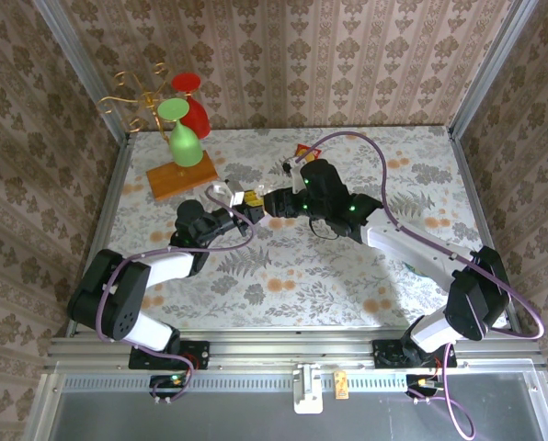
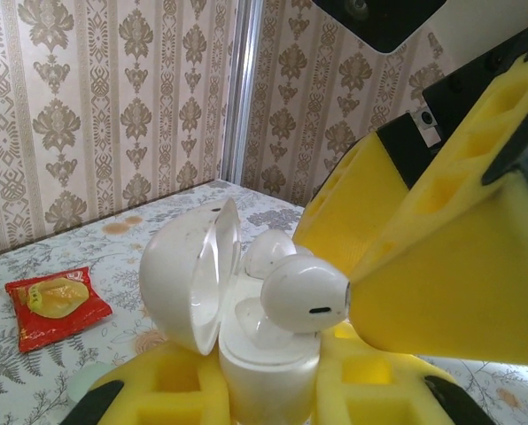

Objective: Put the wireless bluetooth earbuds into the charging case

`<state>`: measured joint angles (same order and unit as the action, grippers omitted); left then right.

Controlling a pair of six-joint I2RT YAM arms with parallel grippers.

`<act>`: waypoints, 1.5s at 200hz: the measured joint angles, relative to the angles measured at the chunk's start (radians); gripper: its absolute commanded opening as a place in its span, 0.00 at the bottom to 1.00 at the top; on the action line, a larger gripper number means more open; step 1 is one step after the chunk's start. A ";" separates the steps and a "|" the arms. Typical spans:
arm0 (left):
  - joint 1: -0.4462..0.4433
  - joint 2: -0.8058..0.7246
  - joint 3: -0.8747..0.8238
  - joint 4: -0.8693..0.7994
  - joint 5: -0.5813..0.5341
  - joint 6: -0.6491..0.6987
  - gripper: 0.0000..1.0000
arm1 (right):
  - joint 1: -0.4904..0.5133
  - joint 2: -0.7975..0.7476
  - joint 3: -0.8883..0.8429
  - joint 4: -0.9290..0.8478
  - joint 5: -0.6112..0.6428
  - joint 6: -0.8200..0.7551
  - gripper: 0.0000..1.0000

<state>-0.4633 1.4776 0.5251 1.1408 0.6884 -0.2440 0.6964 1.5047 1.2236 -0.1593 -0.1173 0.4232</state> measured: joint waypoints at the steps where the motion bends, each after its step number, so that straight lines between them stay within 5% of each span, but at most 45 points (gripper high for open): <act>1: 0.000 0.000 0.000 0.000 0.000 0.000 0.06 | 0.000 0.000 0.000 0.000 0.000 0.000 0.57; 170: 0.000 0.003 0.000 0.031 0.048 0.014 0.06 | -0.028 0.013 0.016 0.034 -0.092 0.005 0.67; 225: 0.020 0.002 -0.035 0.035 0.068 0.184 0.06 | -0.069 -0.030 0.000 0.084 -0.100 0.083 0.75; 300: 0.011 -0.005 -0.081 0.009 -0.006 0.479 0.03 | -0.100 0.176 0.303 -0.251 -0.103 0.178 0.75</act>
<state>-0.4526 1.4723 0.4438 1.1496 0.6827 0.2348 0.5964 1.6810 1.5261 -0.4107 -0.2203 0.6010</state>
